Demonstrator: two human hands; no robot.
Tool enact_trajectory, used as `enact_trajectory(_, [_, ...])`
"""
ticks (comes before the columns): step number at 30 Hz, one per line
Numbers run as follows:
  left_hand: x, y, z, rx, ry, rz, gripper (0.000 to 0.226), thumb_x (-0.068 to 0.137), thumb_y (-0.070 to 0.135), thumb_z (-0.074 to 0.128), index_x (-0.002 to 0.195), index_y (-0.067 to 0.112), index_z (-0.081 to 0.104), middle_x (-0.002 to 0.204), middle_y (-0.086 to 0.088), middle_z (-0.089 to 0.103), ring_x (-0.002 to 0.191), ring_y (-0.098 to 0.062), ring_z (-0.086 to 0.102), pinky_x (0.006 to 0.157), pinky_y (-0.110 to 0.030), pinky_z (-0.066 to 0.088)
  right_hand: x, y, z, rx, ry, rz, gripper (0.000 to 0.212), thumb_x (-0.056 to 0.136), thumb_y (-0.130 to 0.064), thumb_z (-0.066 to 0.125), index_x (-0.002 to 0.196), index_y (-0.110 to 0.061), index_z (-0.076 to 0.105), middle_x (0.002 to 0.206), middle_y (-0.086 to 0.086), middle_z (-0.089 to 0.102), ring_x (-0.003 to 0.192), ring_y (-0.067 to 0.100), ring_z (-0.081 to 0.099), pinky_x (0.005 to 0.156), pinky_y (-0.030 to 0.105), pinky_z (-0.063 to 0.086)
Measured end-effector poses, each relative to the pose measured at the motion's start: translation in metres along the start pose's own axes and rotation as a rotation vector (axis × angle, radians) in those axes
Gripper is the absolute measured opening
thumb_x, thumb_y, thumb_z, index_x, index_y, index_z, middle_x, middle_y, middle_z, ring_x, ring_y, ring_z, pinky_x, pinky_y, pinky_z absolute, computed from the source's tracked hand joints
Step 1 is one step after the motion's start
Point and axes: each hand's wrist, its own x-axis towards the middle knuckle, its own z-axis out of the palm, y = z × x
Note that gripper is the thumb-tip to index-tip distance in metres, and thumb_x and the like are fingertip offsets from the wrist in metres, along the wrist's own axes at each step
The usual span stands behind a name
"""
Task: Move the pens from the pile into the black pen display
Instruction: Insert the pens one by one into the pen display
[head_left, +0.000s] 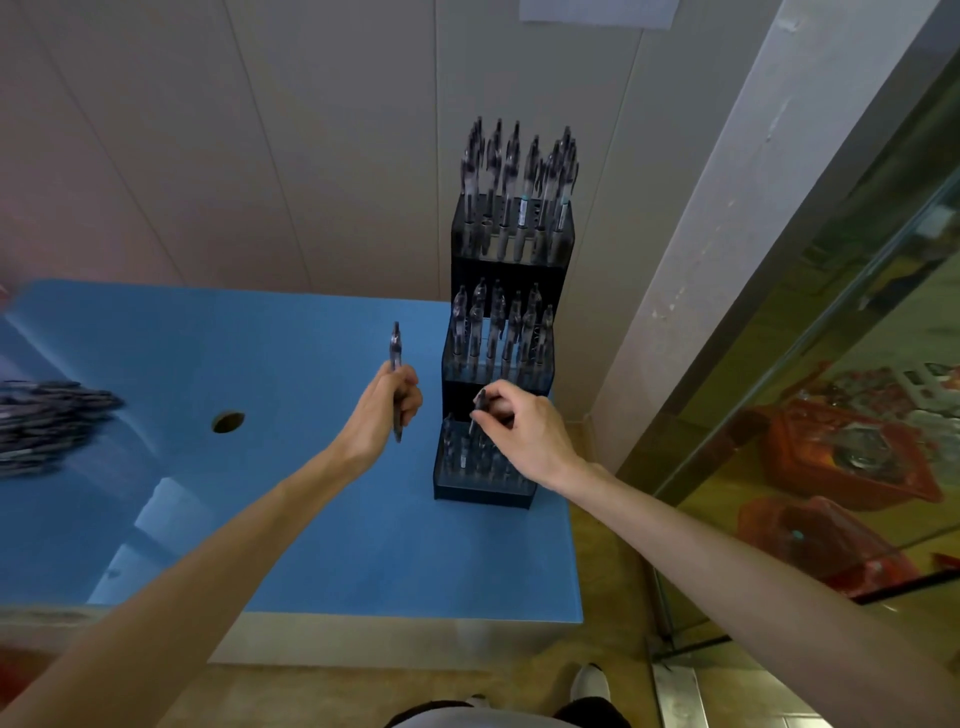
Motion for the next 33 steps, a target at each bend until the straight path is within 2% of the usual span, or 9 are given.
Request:
enact_trajectory(5, [0.004,-0.008,-0.009,0.103,0.06,0.084,0.032,0.112,0.03,0.034,0.097,0.01,0.055,0.094,-0.004,0.062,0.083,-0.02,0.055,0.076,-0.031,0.048,0.004,-0.007,-0.004,-0.102,-0.069,-0.026,0.017,0.098,-0.036,0.064,0.113,-0.027,0.068,0.094,-0.013,0.074,0.08,0.004,0.068,0.073,0.032,0.058])
enact_trajectory(8, [0.009,-0.012,-0.013,0.166,0.09,0.133,0.024,0.109,0.027,0.046,0.11,0.02,0.069,0.106,-0.001,0.061,0.091,-0.011,0.061,0.081,-0.022,0.049,0.011,-0.012,-0.01,-0.25,-0.218,-0.043,0.022,0.102,-0.039,0.057,0.11,-0.025,0.072,0.08,-0.006,0.073,0.064,0.012,0.065,0.066,0.035,0.056])
enact_trajectory(11, [0.011,-0.014,-0.016,0.168,0.11,0.166,0.02,0.105,0.023,0.056,0.115,0.023,0.073,0.11,0.003,0.06,0.092,-0.006,0.064,0.082,-0.015,0.049,0.014,-0.014,-0.012,-0.242,-0.361,0.006,0.044,0.108,-0.04,0.044,0.077,-0.017,0.063,0.057,0.003,0.056,0.049,0.021,0.052,0.054,0.033,0.043])
enact_trajectory(13, [0.012,-0.017,-0.017,0.153,0.099,0.166,0.016,0.101,0.019,0.062,0.11,0.018,0.075,0.115,0.005,0.064,0.104,-0.004,0.065,0.088,-0.017,0.051,0.015,-0.011,-0.009,-0.195,-0.338,0.038,0.046,0.108,-0.044,0.039,0.079,-0.018,0.064,0.062,0.005,0.062,0.055,0.022,0.058,0.058,0.035,0.047])
enact_trajectory(16, [0.016,-0.021,-0.014,0.16,0.061,0.186,0.004,0.096,0.013,0.07,0.097,0.013,0.074,0.116,0.001,0.07,0.106,-0.01,0.07,0.094,-0.033,0.057,0.01,-0.007,-0.006,-0.137,-0.256,0.069,0.045,0.104,-0.056,0.035,0.118,-0.03,0.069,0.094,0.004,0.076,0.083,0.021,0.072,0.077,0.044,0.057])
enact_trajectory(21, [0.018,-0.024,-0.006,0.275,0.038,0.235,0.011,0.092,0.007,0.073,0.104,0.009,0.074,0.106,0.003,0.076,0.094,-0.01,0.074,0.09,-0.027,0.058,0.001,0.002,-0.014,-0.049,-0.155,0.092,0.038,0.106,-0.045,0.045,0.121,-0.023,0.072,0.101,-0.01,0.075,0.091,0.006,0.068,0.084,0.042,0.057])
enact_trajectory(26, [0.024,-0.031,-0.005,0.378,-0.035,0.214,0.018,0.093,0.006,0.071,0.111,0.011,0.075,0.104,0.002,0.076,0.095,-0.006,0.073,0.092,-0.023,0.057,-0.008,0.008,-0.021,0.045,-0.112,0.181,0.046,0.101,-0.059,0.04,0.112,-0.029,0.073,0.094,-0.003,0.075,0.084,0.019,0.07,0.081,0.051,0.056])
enact_trajectory(30, [0.025,-0.04,-0.003,0.496,-0.082,0.231,0.02,0.092,0.005,0.072,0.111,0.01,0.076,0.103,0.005,0.077,0.095,-0.005,0.073,0.093,-0.022,0.057,-0.015,0.01,-0.026,0.103,-0.113,0.222,0.036,0.106,-0.045,0.045,0.113,-0.026,0.075,0.1,-0.013,0.074,0.09,0.015,0.071,0.087,0.051,0.056])
enact_trajectory(33, [0.029,-0.044,-0.002,0.615,-0.134,0.247,0.017,0.092,0.004,0.071,0.107,0.01,0.078,0.098,0.009,0.076,0.091,-0.007,0.073,0.085,-0.017,0.057,-0.019,0.013,-0.027,0.115,-0.129,0.245,0.043,0.101,-0.058,0.042,0.112,-0.031,0.074,0.099,-0.007,0.076,0.092,0.014,0.071,0.089,0.051,0.055])
